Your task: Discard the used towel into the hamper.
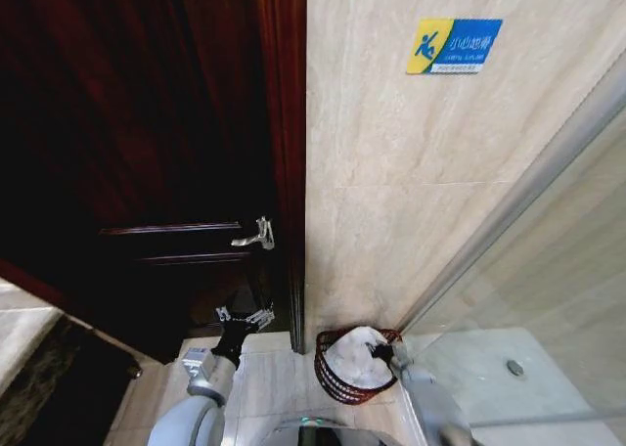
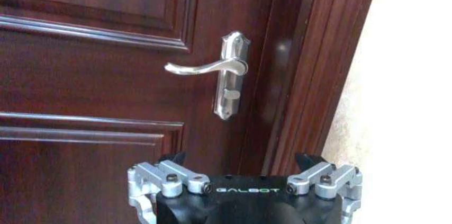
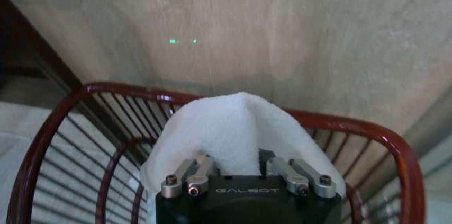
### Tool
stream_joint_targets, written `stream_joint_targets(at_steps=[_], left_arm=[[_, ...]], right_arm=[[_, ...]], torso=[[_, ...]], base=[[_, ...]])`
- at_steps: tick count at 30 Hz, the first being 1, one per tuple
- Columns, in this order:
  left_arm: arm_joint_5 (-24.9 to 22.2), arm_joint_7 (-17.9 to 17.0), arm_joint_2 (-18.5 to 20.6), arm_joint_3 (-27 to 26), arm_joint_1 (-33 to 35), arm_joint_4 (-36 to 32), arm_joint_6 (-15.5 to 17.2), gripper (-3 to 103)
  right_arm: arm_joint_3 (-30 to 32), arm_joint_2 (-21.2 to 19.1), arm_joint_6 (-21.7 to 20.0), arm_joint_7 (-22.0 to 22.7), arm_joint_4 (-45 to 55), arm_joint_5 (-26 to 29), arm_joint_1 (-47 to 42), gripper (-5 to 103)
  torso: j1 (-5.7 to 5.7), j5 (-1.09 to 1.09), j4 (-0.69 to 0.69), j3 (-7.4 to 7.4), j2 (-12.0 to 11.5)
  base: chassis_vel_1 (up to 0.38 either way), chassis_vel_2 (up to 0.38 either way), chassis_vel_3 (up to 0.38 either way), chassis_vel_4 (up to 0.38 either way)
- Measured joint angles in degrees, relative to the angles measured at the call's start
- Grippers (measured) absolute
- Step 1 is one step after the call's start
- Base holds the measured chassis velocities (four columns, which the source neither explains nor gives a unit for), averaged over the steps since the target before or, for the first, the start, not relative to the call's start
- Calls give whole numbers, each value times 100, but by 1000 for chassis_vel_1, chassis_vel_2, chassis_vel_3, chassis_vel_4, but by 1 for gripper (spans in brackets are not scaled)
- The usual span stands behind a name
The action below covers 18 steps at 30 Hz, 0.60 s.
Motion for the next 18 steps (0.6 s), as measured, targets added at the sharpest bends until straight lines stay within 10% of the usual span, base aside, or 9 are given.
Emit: stream_joint_targets(at_steps=[18], left_arm=[[0, 0, 0, 0, 0, 0, 0, 100]], right_arm=[[100, 165, -88, 218, -261, -448, 100, 95]], torso=[[2, -1, 1, 0, 1]], base=[[6, -5, -4, 5]])
